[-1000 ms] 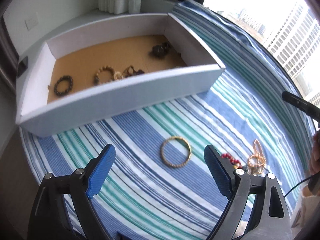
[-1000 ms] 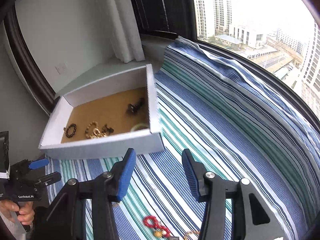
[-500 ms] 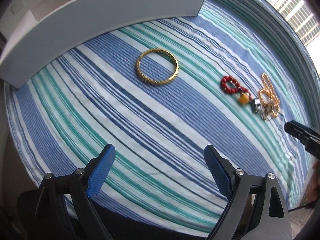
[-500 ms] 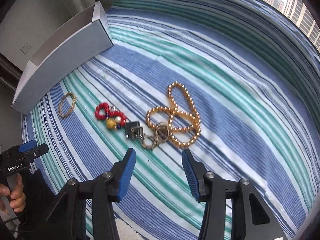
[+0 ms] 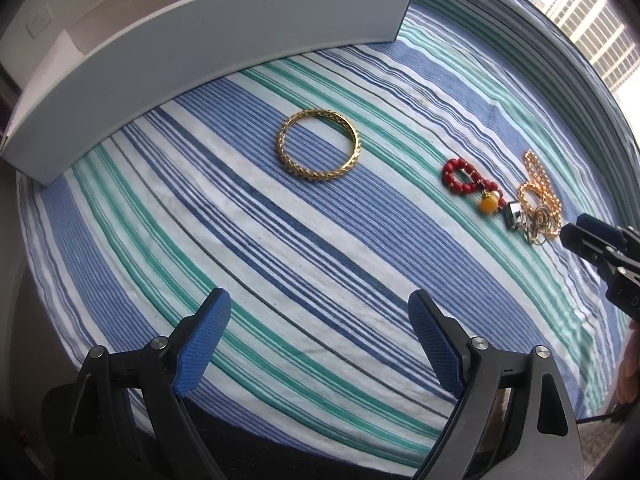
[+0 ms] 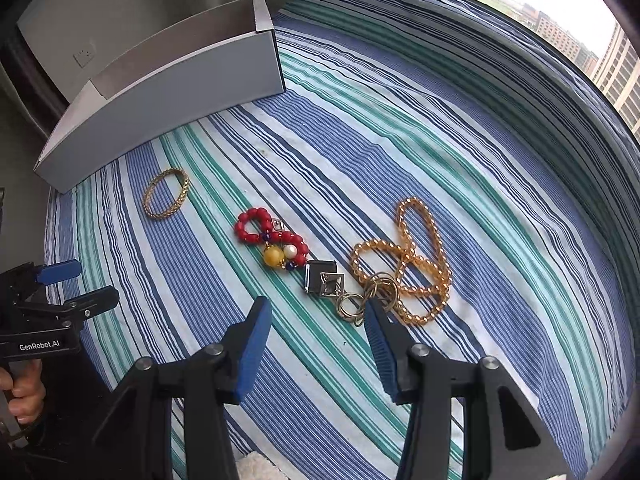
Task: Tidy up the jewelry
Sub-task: 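Withdraw both open tools from the box back over the remaining jewelry, then grasp the red bead bracelet with the right tool while the left tool approaches the gold bangle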
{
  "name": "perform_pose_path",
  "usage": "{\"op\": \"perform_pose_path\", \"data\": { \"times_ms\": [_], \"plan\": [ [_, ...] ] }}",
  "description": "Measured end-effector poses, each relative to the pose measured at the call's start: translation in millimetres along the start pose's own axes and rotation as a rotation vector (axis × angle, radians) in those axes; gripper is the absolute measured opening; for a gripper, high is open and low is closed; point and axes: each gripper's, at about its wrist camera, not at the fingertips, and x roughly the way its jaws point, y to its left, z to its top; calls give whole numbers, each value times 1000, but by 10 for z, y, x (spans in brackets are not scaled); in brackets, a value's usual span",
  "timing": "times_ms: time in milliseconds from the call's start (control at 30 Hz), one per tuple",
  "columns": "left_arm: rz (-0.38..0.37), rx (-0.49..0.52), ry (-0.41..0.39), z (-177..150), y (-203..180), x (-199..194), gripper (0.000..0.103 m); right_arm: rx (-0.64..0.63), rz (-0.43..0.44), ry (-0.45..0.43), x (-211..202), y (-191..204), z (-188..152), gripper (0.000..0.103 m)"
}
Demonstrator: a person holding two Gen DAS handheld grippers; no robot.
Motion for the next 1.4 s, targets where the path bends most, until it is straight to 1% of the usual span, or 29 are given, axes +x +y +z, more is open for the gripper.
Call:
{"op": "perform_pose_path", "data": {
  "times_ms": [333,567,633,800,1033,1200,1300,1333,1367,1400],
  "plan": [
    [10,-27,26,-33,64,61,91,1,16,15,26,82,-5,49],
    [9,-58,34,-37,130,76,91,24,19,26,96,0,21,49],
    [10,-62,36,-39,136,81,91,9,25,24,119,7,64,49],
    [15,-69,34,-43,141,69,91,-53,75,36,219,97,206,49],
    [21,-80,35,-53,156,67,91,-152,125,68,488,228,381,49],
    [29,-84,33,-60,160,58,91,-212,133,85,658,345,423,49],
    [26,-94,42,-60,174,82,91,-239,125,78,704,414,419,48],
    [26,-95,45,-59,174,88,91,-250,124,76,721,439,413,47],
    [26,-94,46,-60,173,90,91,-267,121,76,742,466,403,44],
    [27,-94,45,-59,171,87,91,-286,106,83,774,494,393,36]
  ]
}}
